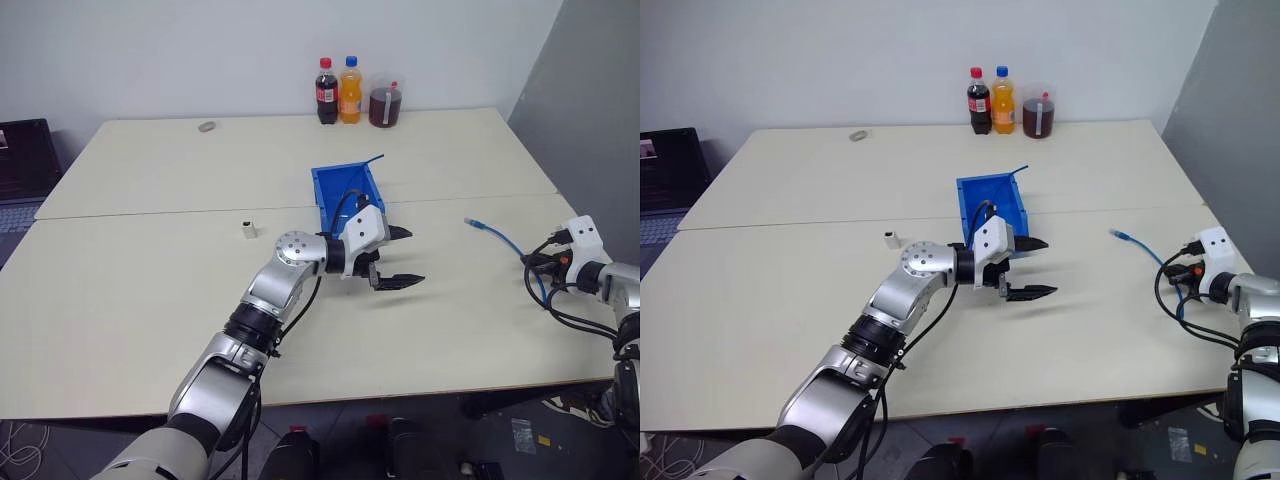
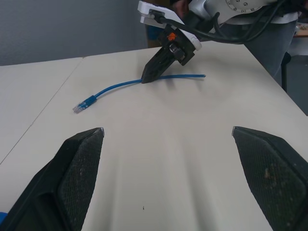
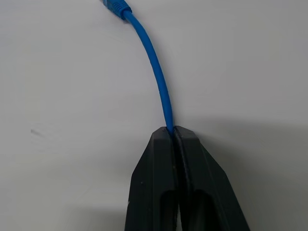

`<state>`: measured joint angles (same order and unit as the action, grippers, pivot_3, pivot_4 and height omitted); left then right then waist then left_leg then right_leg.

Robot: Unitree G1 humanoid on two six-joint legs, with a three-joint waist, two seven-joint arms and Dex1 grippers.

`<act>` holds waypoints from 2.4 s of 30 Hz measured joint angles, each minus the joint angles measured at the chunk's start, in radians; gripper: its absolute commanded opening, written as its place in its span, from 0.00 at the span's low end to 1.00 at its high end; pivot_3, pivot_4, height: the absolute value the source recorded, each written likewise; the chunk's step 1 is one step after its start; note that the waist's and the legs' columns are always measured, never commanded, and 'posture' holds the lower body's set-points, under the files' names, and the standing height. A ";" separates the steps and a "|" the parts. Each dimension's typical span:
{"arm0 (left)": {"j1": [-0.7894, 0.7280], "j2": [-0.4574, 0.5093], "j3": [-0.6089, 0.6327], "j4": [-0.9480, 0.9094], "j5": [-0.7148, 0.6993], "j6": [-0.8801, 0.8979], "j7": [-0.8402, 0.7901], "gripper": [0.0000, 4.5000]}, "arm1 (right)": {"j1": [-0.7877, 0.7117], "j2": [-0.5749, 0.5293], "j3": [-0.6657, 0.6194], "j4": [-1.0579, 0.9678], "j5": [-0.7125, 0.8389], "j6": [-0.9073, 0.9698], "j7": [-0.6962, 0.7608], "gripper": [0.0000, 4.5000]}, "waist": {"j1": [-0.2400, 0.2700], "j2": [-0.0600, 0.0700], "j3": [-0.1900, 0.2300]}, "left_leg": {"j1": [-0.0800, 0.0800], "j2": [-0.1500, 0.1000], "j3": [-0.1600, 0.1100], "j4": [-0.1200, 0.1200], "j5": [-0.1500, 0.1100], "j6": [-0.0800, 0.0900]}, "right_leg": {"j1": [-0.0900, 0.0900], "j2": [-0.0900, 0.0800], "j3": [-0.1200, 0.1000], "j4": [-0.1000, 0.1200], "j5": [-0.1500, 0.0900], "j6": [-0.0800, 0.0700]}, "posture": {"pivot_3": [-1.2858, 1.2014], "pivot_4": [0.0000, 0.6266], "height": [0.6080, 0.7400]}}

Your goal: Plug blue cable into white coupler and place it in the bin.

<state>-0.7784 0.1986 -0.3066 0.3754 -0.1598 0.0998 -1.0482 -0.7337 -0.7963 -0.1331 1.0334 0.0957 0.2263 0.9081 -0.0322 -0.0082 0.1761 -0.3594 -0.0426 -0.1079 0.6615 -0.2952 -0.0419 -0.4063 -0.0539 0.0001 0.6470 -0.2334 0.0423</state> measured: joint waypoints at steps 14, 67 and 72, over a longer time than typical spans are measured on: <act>0.309 0.361 0.227 -0.503 -0.155 0.271 -0.006 1.00 | 0.216 0.177 0.230 -0.874 0.140 0.241 0.218 0.00 | -0.014 0.000 0.000 | 0.000 0.002 -0.003 0.001 -0.003 0.004 | -0.003 0.001 0.006 0.001 0.001 0.002 | 0.52 0.24 1.00; 0.123 0.459 0.115 0.349 0.072 -0.322 -0.241 1.00 | 0.464 0.195 0.134 -1.516 0.293 0.576 -0.060 0.89 | 0.002 -0.002 0.001 | -0.006 0.001 0.003 0.001 -0.005 0.009 | -0.013 0.003 0.011 0.001 0.007 0.001 | 0.52 0.24 1.00; 0.103 0.459 0.117 0.394 0.074 -0.332 -0.278 0.89 | 0.475 0.183 0.116 -1.537 0.322 0.593 -0.095 0.91 | -0.001 -0.002 0.001 | -0.005 0.001 0.004 0.001 -0.005 0.009 | -0.013 0.005 0.011 0.002 0.007 0.001 | 0.52 0.24 1.00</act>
<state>-0.6752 0.6574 -0.1897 0.7690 -0.0857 -0.2324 -1.3259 -0.2589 -0.6128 -0.0171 -0.5034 0.4179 0.8192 0.8134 -0.0331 -0.0105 0.1767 -0.3646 -0.0415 -0.1043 0.6627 -0.3002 -0.0326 -0.4194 -0.0490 0.0115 0.6491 -0.2265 0.0432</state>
